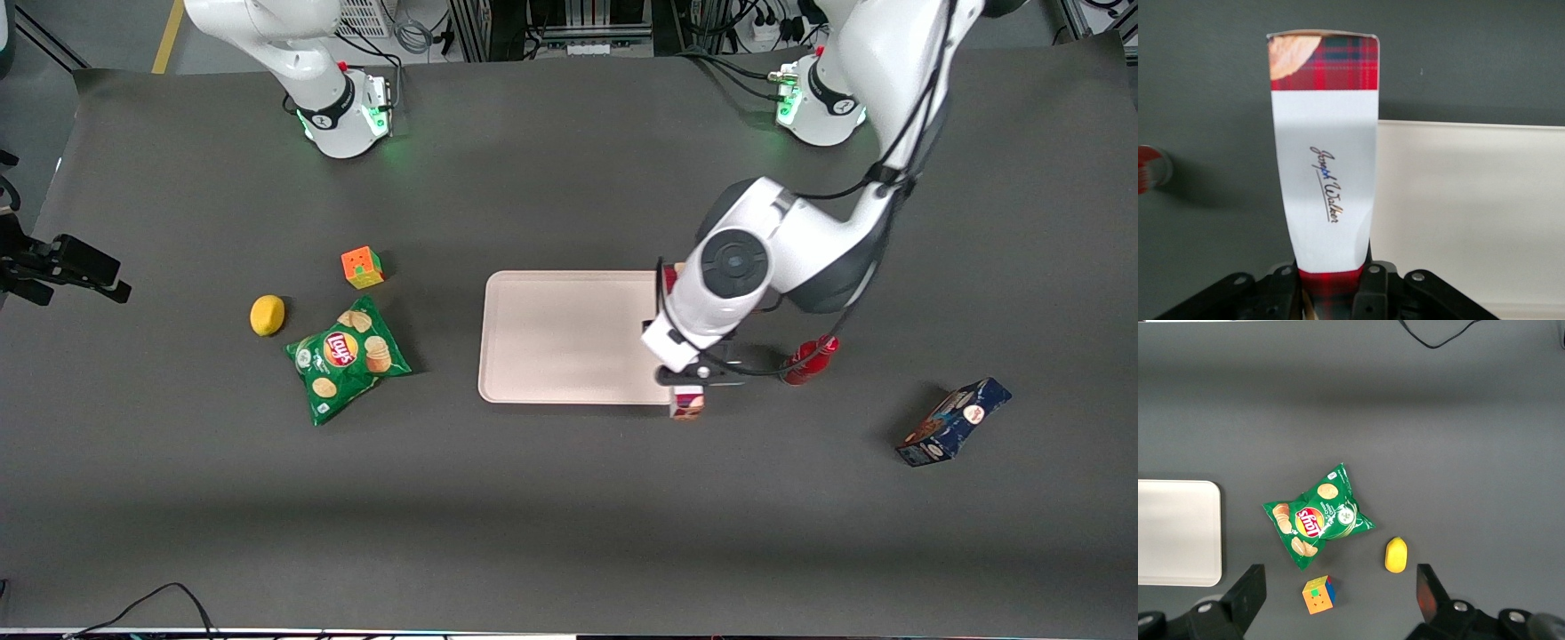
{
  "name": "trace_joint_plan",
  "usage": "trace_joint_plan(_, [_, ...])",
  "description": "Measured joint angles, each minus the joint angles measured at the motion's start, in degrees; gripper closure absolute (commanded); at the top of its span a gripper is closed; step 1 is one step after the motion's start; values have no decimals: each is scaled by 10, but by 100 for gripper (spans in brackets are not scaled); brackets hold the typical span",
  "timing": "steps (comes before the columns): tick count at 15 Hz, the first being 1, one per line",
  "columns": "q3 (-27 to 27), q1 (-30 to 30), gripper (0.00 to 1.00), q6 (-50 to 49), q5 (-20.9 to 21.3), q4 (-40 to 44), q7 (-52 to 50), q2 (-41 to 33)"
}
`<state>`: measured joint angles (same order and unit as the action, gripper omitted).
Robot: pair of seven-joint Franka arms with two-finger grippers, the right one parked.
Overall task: Place red cookie box on tray
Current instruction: 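Lower the cookie box onto the tray's edge and open the left gripper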
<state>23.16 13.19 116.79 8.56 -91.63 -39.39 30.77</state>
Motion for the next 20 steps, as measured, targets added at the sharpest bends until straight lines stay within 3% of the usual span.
trace_joint_plan(8, [0,15,90,108,14,-49,-29,59])
trace_joint_plan(13, [1,25,86,115,27,-70,-71,60])
trace_joint_plan(16, [1,27,70,115,29,-70,-76,60])
trace_joint_plan(18, [1,28,46,115,30,-70,-77,60])
trace_joint_plan(20, [1,28,14,115,30,-70,-77,60])
